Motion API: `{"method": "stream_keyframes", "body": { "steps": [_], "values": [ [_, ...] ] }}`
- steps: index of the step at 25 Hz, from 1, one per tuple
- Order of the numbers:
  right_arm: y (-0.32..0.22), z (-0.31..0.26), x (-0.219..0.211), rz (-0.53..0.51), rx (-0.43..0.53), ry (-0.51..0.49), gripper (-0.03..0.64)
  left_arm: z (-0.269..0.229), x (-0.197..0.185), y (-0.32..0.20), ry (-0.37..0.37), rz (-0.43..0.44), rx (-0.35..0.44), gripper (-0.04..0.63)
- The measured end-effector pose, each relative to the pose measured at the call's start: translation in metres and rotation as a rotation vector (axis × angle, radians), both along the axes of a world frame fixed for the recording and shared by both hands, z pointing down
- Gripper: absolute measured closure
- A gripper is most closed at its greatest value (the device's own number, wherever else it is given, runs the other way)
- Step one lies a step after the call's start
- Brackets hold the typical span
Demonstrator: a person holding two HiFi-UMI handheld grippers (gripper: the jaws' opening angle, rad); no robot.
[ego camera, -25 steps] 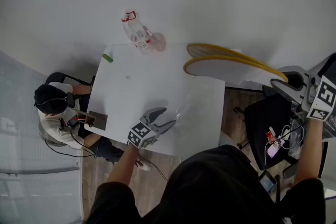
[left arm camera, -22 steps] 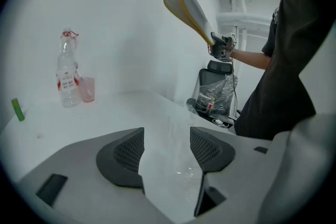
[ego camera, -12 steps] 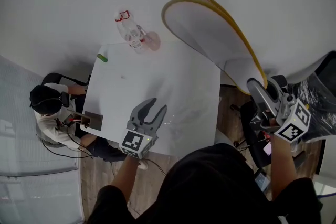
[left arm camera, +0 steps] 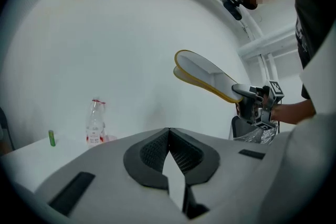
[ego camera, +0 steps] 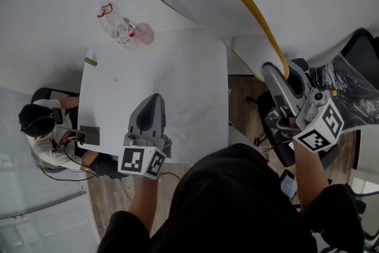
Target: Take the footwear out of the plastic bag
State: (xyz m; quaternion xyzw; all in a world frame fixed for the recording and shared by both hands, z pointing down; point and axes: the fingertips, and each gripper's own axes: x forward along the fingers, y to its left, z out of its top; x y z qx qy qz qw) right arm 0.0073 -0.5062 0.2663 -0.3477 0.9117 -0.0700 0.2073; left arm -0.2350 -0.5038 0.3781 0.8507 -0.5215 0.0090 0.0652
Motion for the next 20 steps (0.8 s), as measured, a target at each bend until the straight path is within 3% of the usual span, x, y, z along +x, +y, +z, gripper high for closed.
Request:
{"method": "stream_keyframes", "body": {
  "steps": [20],
  "values": [
    [-0.002,0.008,0.005,0.030,-0.012,0.022,0.548,-0.014,0.008,-0.001,-0.067,0.025,0.039,0.572]
  ]
}}
